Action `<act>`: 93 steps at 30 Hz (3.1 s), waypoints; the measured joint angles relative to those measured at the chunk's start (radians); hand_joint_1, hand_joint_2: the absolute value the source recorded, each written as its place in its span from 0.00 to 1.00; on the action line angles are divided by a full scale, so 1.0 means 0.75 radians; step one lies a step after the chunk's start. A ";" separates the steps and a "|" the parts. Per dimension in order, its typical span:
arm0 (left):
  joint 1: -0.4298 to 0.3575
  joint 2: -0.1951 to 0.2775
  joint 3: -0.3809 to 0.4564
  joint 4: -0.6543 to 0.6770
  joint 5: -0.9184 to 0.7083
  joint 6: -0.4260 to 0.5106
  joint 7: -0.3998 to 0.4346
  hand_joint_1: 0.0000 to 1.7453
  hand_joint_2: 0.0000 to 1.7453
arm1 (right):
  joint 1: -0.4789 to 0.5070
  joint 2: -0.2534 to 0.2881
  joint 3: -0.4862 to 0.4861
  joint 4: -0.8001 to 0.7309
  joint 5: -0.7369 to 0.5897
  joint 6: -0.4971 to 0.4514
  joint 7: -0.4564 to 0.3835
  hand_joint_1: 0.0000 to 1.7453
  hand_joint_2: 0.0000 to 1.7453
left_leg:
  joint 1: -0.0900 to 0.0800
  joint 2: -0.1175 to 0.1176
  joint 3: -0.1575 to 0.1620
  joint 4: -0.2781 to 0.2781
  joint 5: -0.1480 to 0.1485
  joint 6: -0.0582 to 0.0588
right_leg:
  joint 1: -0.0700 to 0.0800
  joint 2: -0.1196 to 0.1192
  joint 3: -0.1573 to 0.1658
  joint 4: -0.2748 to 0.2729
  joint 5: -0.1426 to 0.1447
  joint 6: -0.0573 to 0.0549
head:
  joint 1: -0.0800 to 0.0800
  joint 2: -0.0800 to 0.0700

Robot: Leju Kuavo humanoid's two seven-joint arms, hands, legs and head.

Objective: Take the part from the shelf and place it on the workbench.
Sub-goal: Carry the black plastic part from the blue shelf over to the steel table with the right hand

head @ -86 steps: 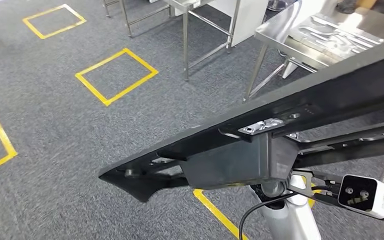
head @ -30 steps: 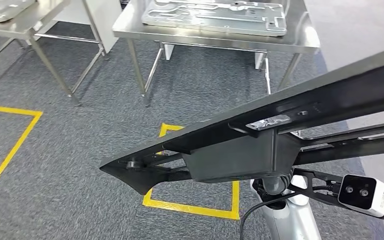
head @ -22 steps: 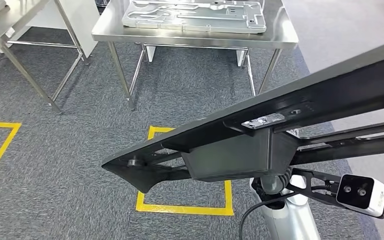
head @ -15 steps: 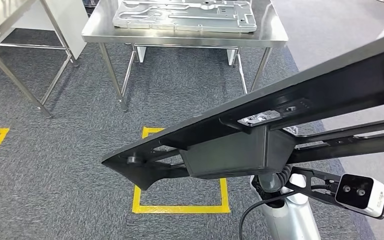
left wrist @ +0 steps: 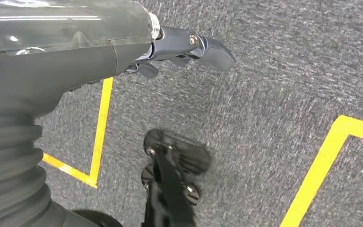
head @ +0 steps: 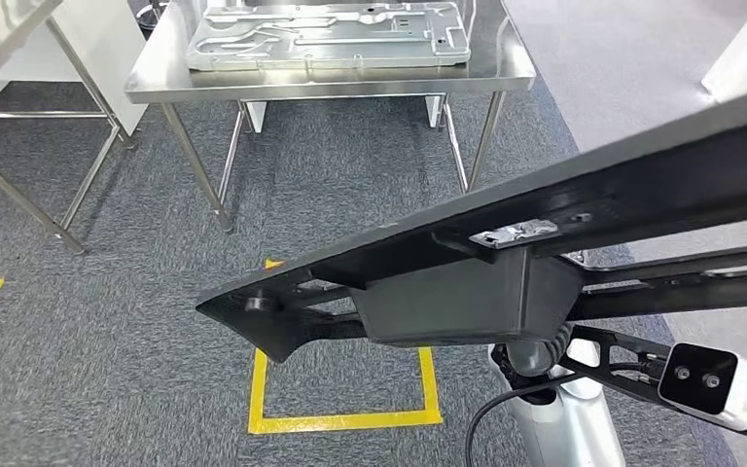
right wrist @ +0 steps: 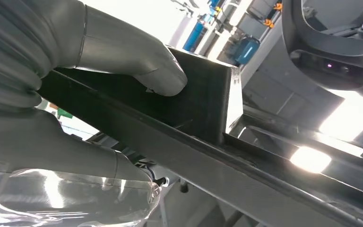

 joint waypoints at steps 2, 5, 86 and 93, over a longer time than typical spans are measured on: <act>0.005 0.000 0.000 0.000 0.000 0.000 0.000 0.00 1.00 | 0.002 0.001 0.000 0.000 0.000 0.000 0.000 1.00 1.00 | -0.001 -0.001 -0.005 -0.092 0.116 0.006 | 0.001 0.010 0.044 0.000 -0.033 0.004 | 0.000 0.000; 0.008 0.004 0.000 0.000 0.000 0.000 -0.001 0.00 1.00 | 0.001 0.002 0.000 0.000 -0.001 0.000 0.000 1.00 1.00 | -0.012 -0.007 0.070 -0.320 0.248 0.032 | 0.001 0.018 0.093 -0.002 -0.082 0.020 | 0.000 0.000; 0.003 -0.001 0.033 0.000 -0.004 -0.013 -0.009 0.00 1.00 | -0.008 0.023 -0.017 0.017 -0.023 -0.003 -0.001 1.00 1.00 | -0.017 -0.023 0.374 -0.404 0.008 0.053 | 0.011 -0.004 -0.209 0.053 0.140 0.034 | 0.001 0.000; -0.002 0.000 0.034 0.000 -0.001 -0.012 -0.010 0.00 1.00 | -0.009 0.026 -0.017 0.016 -0.026 0.007 0.000 1.00 1.00 | -0.011 -0.019 0.110 -0.017 -0.089 0.019 | 0.003 0.001 -0.097 0.026 0.070 -0.005 | 0.000 0.000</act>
